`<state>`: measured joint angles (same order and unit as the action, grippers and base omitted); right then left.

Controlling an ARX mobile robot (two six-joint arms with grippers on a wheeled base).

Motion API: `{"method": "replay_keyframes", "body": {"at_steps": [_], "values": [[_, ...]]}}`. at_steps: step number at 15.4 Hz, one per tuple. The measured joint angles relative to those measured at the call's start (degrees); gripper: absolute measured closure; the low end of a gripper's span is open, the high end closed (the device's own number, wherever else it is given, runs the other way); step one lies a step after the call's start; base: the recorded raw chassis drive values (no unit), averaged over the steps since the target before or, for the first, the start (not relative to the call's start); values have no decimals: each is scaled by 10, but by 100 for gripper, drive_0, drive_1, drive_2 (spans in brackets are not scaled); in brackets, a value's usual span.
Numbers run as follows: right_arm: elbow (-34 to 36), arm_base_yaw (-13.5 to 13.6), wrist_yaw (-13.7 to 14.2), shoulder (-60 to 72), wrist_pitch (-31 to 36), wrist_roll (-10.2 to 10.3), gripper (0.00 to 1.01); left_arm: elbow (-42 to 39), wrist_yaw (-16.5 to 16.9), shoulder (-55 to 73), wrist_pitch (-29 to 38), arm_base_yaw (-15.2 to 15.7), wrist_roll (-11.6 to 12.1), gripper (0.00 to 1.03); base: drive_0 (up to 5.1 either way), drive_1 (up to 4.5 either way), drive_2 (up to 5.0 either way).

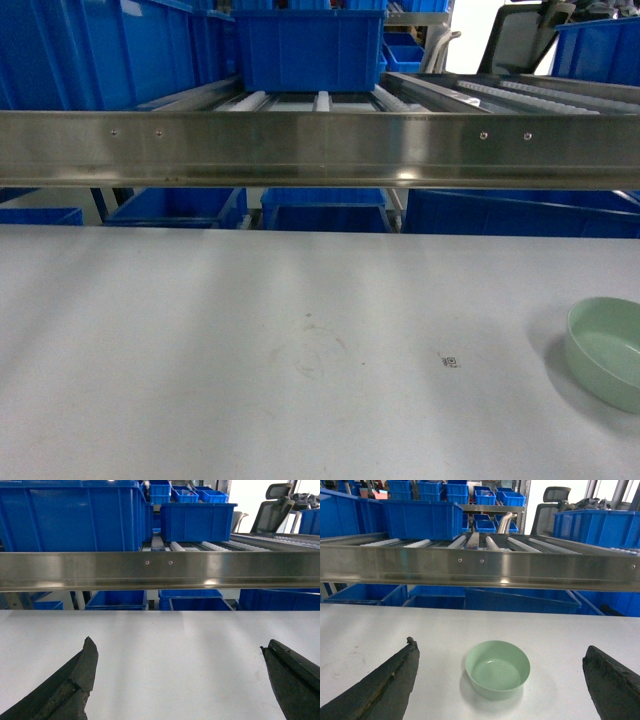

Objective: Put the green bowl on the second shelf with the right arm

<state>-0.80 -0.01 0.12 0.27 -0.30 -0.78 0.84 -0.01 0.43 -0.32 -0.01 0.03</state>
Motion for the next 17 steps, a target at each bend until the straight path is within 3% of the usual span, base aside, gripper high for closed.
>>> {"method": "replay_keyframes", "body": {"at_steps": [12,14,15,17], "values": [[0,0,0,0,0,0,3,0,0,0,0,0,0,5,0,0,0],[1,9,18,23,46,1,3,0,0,0,0,0,0,5,0,0,0],[1,26,44,70,94,-1,3,0,0,0,0,0,0,5,0,0,0],[-1,43,66,174,191,-8,3,0,0,0,0,0,0,5,0,0,0]]}}
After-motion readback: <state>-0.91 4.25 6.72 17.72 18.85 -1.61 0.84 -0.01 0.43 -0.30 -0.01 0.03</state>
